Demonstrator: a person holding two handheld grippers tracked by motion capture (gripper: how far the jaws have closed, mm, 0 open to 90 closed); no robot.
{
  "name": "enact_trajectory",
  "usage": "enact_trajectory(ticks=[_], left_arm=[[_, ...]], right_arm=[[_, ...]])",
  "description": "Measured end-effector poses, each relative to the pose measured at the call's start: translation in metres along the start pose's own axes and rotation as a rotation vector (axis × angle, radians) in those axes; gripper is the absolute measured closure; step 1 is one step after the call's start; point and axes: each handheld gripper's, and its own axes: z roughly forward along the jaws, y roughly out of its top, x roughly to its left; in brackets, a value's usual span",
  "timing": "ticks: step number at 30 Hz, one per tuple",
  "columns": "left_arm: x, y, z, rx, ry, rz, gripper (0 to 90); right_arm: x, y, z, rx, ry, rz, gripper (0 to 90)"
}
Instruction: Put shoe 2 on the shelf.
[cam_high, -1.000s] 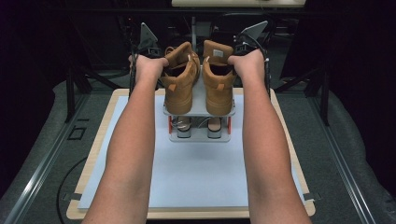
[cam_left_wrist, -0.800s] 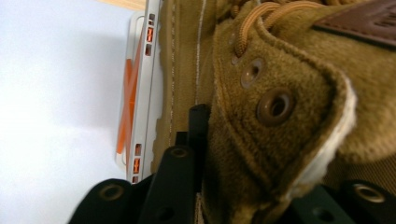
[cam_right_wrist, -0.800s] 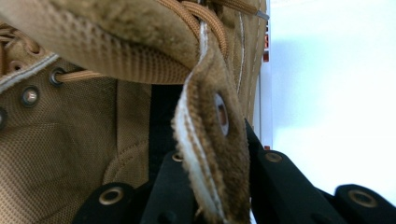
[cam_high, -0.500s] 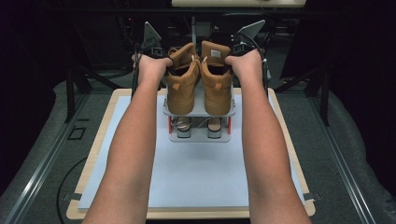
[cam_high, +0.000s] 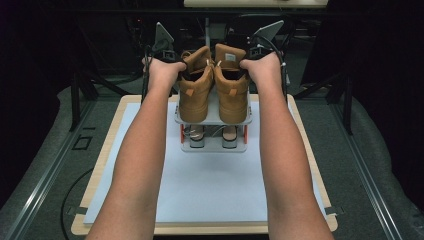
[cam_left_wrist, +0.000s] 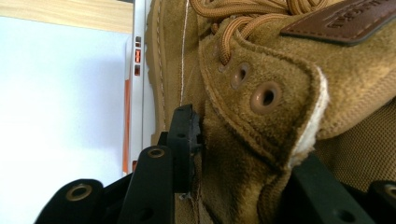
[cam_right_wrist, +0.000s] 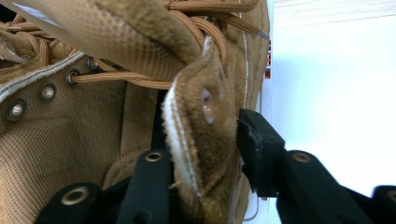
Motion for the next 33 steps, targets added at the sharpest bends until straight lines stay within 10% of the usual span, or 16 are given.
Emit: enact_trajectory(ticks=[33], left_arm=[[-0.001,0.006,-0.004,0.012,0.016,0.044,56.5]], right_arm=[[0.005,0.001,-0.017,-0.023,0.022,-0.028,56.5]])
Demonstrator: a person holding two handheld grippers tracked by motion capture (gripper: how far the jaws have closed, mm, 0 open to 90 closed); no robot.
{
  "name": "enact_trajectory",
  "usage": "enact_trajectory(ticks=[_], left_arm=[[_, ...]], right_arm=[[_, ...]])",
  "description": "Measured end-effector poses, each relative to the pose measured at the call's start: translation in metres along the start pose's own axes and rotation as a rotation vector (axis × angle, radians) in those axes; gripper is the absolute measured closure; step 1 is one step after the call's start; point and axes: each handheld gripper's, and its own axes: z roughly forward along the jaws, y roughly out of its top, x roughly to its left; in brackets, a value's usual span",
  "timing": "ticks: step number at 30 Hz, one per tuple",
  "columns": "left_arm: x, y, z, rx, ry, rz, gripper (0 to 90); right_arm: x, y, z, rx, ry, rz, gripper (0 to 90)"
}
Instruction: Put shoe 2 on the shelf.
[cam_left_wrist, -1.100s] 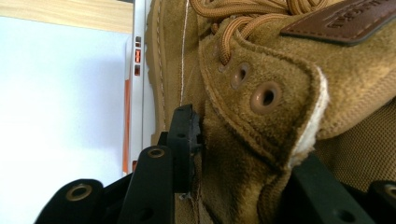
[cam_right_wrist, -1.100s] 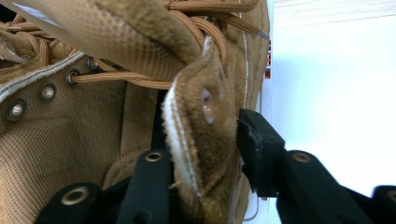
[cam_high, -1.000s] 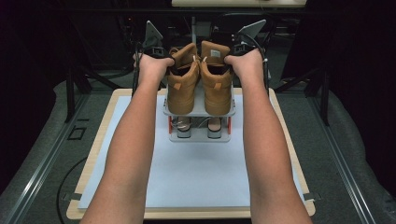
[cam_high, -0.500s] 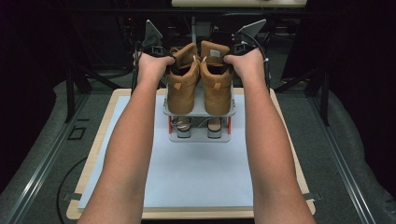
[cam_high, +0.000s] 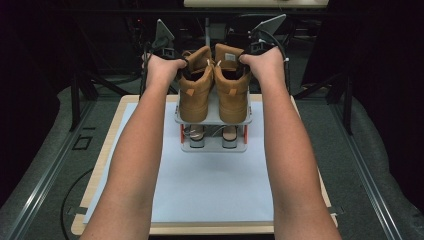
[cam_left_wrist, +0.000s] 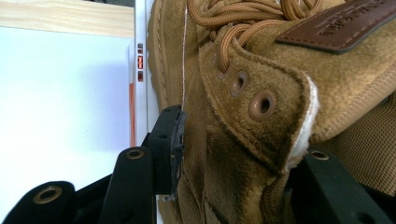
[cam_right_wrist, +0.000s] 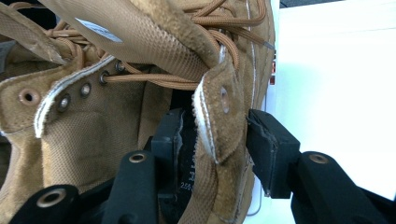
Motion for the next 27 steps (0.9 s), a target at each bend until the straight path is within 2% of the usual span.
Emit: enact_trajectory(ticks=[7,12,19,27], left_arm=[[-0.002,0.002,-0.001,0.012,0.012,0.017,56.5],[-0.003,0.002,-0.004,0.001,0.011,0.018,56.5],[-0.004,0.002,-0.009,0.004,0.009,0.029,56.6],[-0.010,0.003,-0.020,-0.002,0.013,0.046,56.5]], right_arm=[[-0.003,0.000,-0.001,-0.009,-0.003,-0.001,56.5],[-0.005,0.000,-0.002,-0.001,-0.007,-0.009,56.4],[0.000,-0.002,-0.001,0.000,0.001,-0.024,56.3],[0.001,-0.002,-0.009,0.004,-0.019,-0.040,56.2]])
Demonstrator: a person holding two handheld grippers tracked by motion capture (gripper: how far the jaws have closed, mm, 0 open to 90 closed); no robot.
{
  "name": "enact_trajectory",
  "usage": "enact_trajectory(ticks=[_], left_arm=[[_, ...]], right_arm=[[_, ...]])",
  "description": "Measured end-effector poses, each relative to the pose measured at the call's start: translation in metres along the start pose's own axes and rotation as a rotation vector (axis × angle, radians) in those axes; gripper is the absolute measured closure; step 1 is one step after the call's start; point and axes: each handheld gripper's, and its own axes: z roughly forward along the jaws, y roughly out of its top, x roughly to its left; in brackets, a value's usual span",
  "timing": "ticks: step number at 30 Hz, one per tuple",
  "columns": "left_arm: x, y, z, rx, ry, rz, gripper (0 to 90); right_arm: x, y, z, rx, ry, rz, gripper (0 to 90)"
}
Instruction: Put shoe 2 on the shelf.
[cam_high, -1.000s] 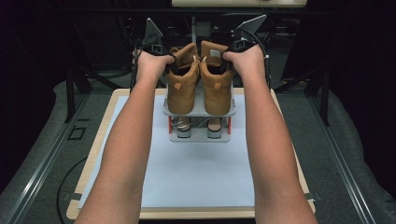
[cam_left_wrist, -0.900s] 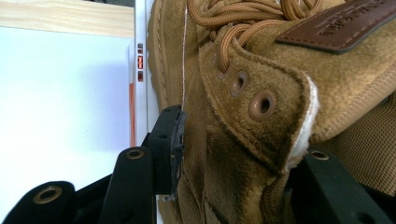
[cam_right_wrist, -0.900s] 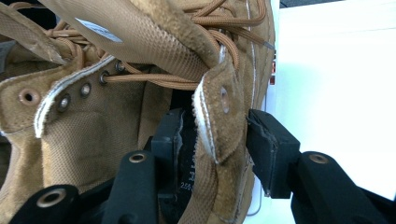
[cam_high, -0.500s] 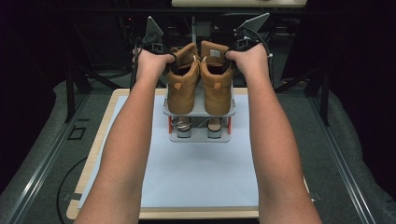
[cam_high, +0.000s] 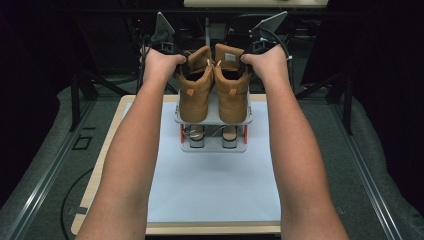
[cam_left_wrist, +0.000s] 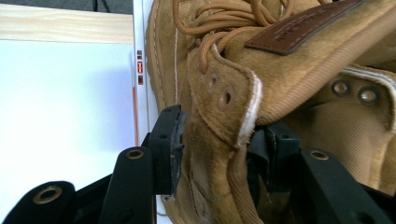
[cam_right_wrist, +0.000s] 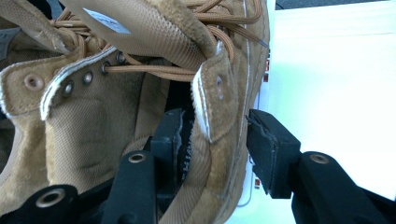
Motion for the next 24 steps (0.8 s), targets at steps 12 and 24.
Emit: enact_trajectory(ticks=[12,24], left_arm=[[0.002,-0.002,-0.018,-0.017,0.011,0.000,56.0],[0.014,-0.005,-0.040,-0.062,0.022,-0.010,54.7]], right_arm=[[0.004,-0.004,-0.012,0.005,-0.012,-0.015,55.3],[-0.009,-0.005,-0.029,-0.026,0.018,0.001,52.3]])
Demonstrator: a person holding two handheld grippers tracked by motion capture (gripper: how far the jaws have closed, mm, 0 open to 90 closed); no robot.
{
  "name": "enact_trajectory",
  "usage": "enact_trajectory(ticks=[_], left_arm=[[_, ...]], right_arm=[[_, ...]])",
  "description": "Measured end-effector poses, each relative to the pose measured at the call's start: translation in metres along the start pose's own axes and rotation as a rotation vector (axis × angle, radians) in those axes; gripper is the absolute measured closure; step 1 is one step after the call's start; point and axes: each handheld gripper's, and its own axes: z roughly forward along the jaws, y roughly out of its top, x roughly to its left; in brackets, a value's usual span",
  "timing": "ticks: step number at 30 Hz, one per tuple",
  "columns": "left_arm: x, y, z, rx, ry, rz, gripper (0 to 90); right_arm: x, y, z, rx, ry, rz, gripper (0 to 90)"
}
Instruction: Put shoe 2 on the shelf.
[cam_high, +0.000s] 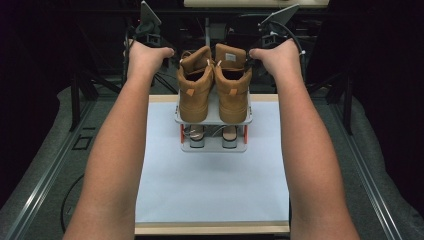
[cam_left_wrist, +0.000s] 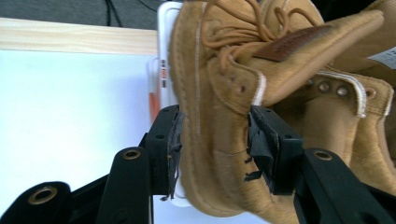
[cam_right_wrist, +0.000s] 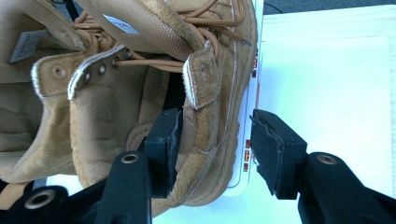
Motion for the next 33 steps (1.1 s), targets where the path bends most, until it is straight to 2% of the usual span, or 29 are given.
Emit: enact_trajectory(ticks=[9,16,24,33], left_arm=[[0.010,-0.003,-0.011,-0.012,0.013,-0.002,54.6],[0.019,-0.004,-0.018,-0.013,0.019,0.010,54.6],[0.031,-0.007,-0.018,-0.004,0.032,0.006,54.4],[0.044,-0.010,-0.016,0.014,0.037,0.020,54.3]], right_arm=[[-0.001,-0.002,-0.012,-0.003,0.009,-0.016,53.2],[-0.008,-0.003,-0.020,-0.010,-0.015,-0.021,53.4],[-0.027,-0.005,-0.024,-0.007,-0.042,-0.002,53.4],[-0.051,-0.010,-0.030,-0.013,-0.064,0.013,53.3]])
